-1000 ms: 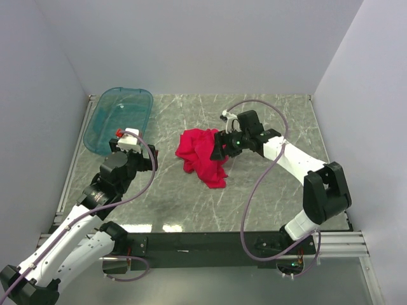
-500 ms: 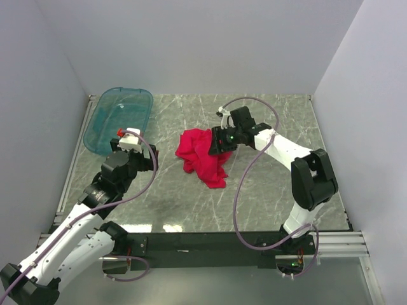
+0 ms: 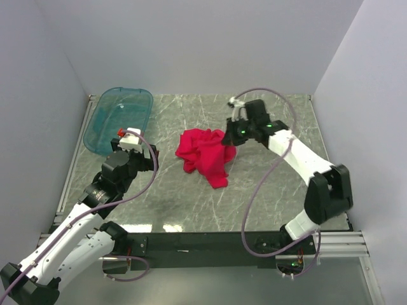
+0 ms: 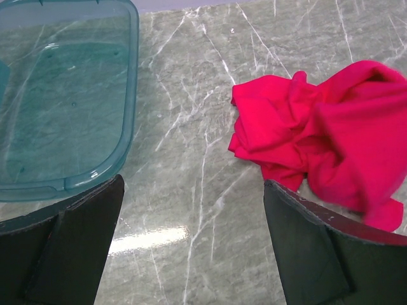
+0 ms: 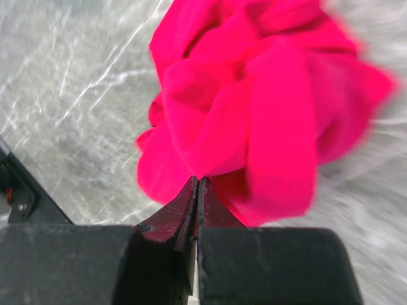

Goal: Fold and stack the t-shirts
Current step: Flatten the tshirt out

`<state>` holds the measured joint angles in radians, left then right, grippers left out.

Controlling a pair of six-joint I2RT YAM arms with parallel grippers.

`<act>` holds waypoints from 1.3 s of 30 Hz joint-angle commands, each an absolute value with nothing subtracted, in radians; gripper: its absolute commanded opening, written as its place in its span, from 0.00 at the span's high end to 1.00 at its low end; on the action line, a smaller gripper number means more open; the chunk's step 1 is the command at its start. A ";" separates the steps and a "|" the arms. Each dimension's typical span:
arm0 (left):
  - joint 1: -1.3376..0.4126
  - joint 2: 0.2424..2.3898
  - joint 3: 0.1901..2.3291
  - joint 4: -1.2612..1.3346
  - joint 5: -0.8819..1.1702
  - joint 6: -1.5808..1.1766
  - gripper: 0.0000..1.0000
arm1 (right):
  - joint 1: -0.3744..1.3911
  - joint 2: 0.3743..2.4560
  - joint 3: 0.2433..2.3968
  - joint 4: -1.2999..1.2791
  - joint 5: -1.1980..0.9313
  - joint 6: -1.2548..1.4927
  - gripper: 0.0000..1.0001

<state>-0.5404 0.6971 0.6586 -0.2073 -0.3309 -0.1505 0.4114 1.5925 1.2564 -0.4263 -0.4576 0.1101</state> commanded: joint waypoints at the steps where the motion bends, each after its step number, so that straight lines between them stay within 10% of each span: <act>1: -0.543 0.686 0.687 -0.181 -0.313 -0.146 0.03 | 0.307 1.456 1.247 -0.420 -0.426 0.051 1.00; 16: -0.543 0.667 0.686 -0.181 -0.295 -0.150 0.03 | -0.156 1.509 1.309 -0.405 -0.009 -0.204 1.00; 21: -0.543 0.696 0.690 -0.187 -0.259 -0.161 0.03 | -0.202 1.468 1.249 -0.428 -0.109 -0.291 0.55; 24: -0.543 0.721 0.689 -0.161 -0.152 -0.202 0.02 | -0.204 1.389 1.194 -0.437 -0.214 -0.363 0.37; 32: -0.543 1.011 0.701 0.121 0.265 -0.481 0.08 | -0.092 1.276 1.060 -0.601 -0.764 -0.637 0.32; 39: -0.558 1.088 0.640 0.140 0.273 -0.581 0.12 | 0.262 1.534 1.173 -0.387 -0.277 -0.361 0.33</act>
